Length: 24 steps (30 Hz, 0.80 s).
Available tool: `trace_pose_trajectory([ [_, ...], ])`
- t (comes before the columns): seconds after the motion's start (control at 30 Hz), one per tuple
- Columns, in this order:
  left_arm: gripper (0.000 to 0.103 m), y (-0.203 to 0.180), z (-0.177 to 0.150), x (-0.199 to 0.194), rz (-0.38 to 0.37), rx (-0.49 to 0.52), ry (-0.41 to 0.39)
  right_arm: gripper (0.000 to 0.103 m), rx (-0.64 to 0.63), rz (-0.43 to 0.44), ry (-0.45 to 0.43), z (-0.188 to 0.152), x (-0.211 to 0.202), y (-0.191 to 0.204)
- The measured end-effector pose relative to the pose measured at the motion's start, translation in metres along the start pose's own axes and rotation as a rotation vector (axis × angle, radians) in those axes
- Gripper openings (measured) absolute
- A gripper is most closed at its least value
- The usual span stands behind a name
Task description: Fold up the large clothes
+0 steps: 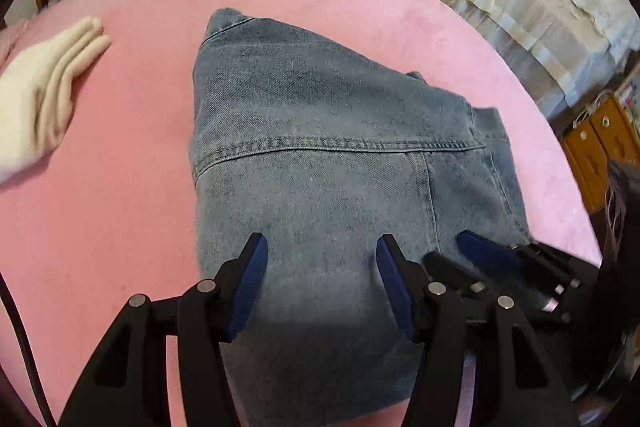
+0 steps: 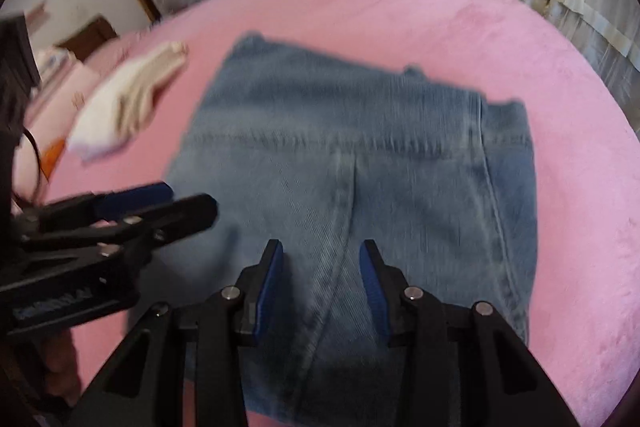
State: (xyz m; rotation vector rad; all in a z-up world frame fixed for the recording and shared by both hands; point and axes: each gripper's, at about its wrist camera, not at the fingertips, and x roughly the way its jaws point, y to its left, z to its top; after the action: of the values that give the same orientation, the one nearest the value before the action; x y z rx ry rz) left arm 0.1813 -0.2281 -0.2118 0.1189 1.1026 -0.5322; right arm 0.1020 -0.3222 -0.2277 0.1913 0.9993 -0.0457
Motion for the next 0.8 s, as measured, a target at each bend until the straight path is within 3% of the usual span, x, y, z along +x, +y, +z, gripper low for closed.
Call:
trace_pose_trajectory([
  [0.13,0.056,-0.001,-0.005,0.001,0.032,0.052,-0.001,0.038,0.005,-0.046,-0.025,-0.008,-0.013,-0.024],
  [0.2,0.056,0.003,-0.004,0.001,0.050,0.052,0.005,0.039,0.013,-0.118,-0.018,-0.011,-0.017,-0.042],
  [0.3,0.057,0.009,0.000,0.002,0.045,0.031,0.011,0.039,0.066,-0.059,-0.007,-0.017,-0.023,-0.057],
  [0.47,0.063,0.011,0.002,0.004,0.043,0.012,0.027,0.040,0.045,-0.107,0.001,-0.018,-0.024,-0.050],
  [0.7,0.066,0.015,0.005,-0.001,0.013,-0.019,0.076,0.063,0.049,-0.111,0.039,-0.015,-0.017,-0.041],
  [0.8,0.072,0.022,0.004,-0.010,-0.009,-0.042,0.097,0.065,0.047,-0.121,0.071,-0.014,-0.020,-0.037],
])
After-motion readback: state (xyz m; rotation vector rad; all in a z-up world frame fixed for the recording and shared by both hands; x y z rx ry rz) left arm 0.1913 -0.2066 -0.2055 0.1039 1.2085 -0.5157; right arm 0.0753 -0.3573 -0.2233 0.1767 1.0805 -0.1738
